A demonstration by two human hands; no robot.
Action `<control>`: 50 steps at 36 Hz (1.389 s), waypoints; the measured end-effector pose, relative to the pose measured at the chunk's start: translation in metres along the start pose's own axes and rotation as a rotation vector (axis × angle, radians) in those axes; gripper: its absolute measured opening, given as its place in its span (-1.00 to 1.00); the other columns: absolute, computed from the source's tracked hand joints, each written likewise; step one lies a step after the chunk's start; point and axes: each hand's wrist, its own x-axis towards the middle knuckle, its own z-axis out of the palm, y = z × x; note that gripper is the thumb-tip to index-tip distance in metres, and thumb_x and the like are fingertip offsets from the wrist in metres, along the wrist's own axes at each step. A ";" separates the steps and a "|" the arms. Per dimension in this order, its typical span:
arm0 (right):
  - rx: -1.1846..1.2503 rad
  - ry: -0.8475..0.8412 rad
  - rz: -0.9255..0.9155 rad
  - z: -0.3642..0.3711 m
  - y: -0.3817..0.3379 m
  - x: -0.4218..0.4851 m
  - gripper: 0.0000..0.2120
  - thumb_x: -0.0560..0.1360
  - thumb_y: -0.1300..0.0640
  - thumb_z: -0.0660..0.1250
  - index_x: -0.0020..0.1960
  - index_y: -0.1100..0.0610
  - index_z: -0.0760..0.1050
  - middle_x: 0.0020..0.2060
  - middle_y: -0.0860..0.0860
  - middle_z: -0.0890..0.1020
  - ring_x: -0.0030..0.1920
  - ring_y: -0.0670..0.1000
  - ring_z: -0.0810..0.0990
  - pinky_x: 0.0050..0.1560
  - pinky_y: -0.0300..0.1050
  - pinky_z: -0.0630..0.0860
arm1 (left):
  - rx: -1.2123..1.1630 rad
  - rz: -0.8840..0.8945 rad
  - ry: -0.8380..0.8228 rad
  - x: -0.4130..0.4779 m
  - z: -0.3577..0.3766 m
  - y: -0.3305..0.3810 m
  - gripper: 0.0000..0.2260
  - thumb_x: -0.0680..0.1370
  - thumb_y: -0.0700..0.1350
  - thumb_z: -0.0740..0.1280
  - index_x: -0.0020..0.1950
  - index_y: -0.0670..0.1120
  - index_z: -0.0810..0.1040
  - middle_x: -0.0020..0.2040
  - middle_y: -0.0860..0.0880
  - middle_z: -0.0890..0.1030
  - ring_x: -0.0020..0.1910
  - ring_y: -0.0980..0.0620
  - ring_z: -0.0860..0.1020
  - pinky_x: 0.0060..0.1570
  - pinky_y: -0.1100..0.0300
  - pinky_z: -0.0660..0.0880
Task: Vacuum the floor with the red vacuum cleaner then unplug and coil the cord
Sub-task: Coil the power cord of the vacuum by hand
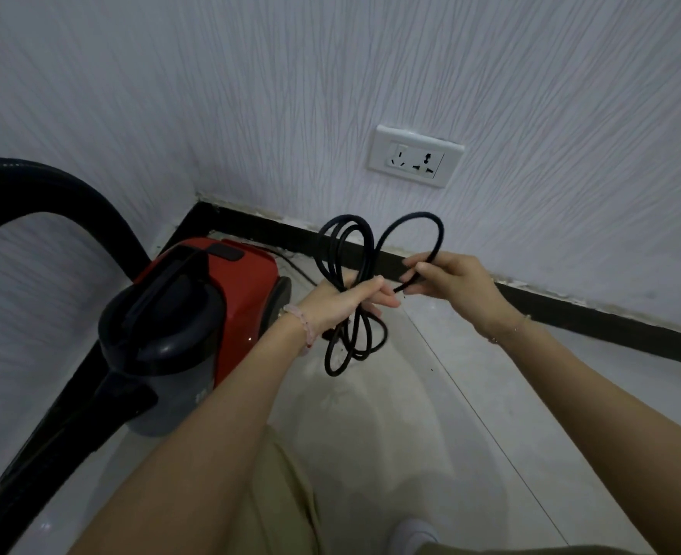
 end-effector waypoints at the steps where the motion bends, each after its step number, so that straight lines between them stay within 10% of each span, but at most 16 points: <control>1: -0.001 0.009 -0.023 0.002 -0.003 -0.002 -0.77 0.58 0.30 0.18 0.17 0.35 0.51 -0.17 0.14 0.63 -0.29 -0.12 0.64 -0.10 -0.32 0.60 | 0.044 -0.023 0.037 0.002 -0.001 -0.004 -0.74 0.58 0.08 0.18 0.06 0.00 0.61 -0.03 0.09 0.70 -0.07 0.13 0.64 0.20 0.16 0.44; 6: -0.109 -0.039 -0.136 0.017 -0.013 -0.010 -0.83 0.58 0.22 0.22 0.08 0.08 0.55 -0.22 -0.02 0.66 -0.07 -0.11 0.64 0.07 -0.27 0.56 | 0.523 -0.156 0.218 0.005 -0.009 -0.018 -0.51 0.38 0.34 0.10 -0.06 0.07 0.65 -0.01 0.02 0.69 0.04 -0.01 0.59 0.15 0.02 0.50; 14: 0.247 0.043 -0.016 0.037 -0.024 -0.008 -0.88 0.52 0.27 0.30 0.03 0.25 0.55 -0.25 0.09 0.69 -0.26 -0.01 0.70 -0.19 -0.16 0.66 | -0.229 0.018 0.014 0.005 -0.002 -0.008 -0.81 0.53 -0.08 0.27 0.09 0.02 0.60 0.06 -0.06 0.67 0.08 0.01 0.63 0.13 0.17 0.51; 19: 0.226 0.082 0.120 0.033 -0.008 -0.005 -0.66 0.50 0.11 0.37 0.19 0.27 0.46 0.03 0.18 0.62 -0.06 0.04 0.69 -0.03 -0.11 0.64 | -0.045 0.073 0.054 0.006 0.002 -0.011 -0.92 0.47 -0.14 0.38 -0.09 -0.13 0.55 -0.26 -0.04 0.59 -0.26 0.09 0.59 -0.14 0.26 0.54; 24: 0.162 -0.224 0.083 0.046 0.004 -0.016 -0.42 0.36 -0.04 0.41 0.34 0.03 0.38 0.20 -0.07 0.56 0.23 -0.13 0.51 0.18 -0.25 0.46 | 0.217 0.065 0.186 0.015 0.022 -0.018 -0.70 0.47 -0.02 0.26 0.20 0.00 0.50 0.02 -0.06 0.63 -0.03 -0.02 0.58 -0.03 0.10 0.54; 34: 0.586 0.449 0.196 0.057 0.035 0.019 -0.77 0.43 0.26 0.37 0.09 0.23 0.55 -0.09 0.13 0.65 0.02 0.04 0.63 0.08 -0.06 0.55 | 0.586 0.080 -0.014 0.054 0.042 -0.021 -0.43 0.42 -0.08 0.36 0.38 -0.09 0.24 -0.05 -0.13 0.61 -0.10 -0.09 0.61 -0.10 0.00 0.59; 42: 0.625 0.332 0.161 0.049 0.066 0.045 -0.81 0.54 0.23 0.28 -0.25 0.15 0.39 -0.47 0.01 0.38 -0.49 -0.06 0.37 -0.35 -0.15 0.49 | 0.721 -0.088 -0.220 0.065 0.016 -0.061 -0.29 0.29 0.38 0.36 0.30 0.01 0.38 0.17 0.03 0.54 0.10 0.01 0.52 0.12 0.01 0.52; 50: 0.232 0.025 0.100 0.070 0.060 0.094 -0.79 0.52 0.22 0.32 -0.24 0.15 0.34 -0.51 0.00 0.34 -0.59 -0.11 0.29 -0.53 -0.22 0.27 | 0.479 -0.140 -0.129 0.072 0.005 -0.097 -0.25 0.35 0.22 0.43 0.44 -0.02 0.26 0.43 0.03 0.35 0.39 0.05 0.34 0.40 0.09 0.32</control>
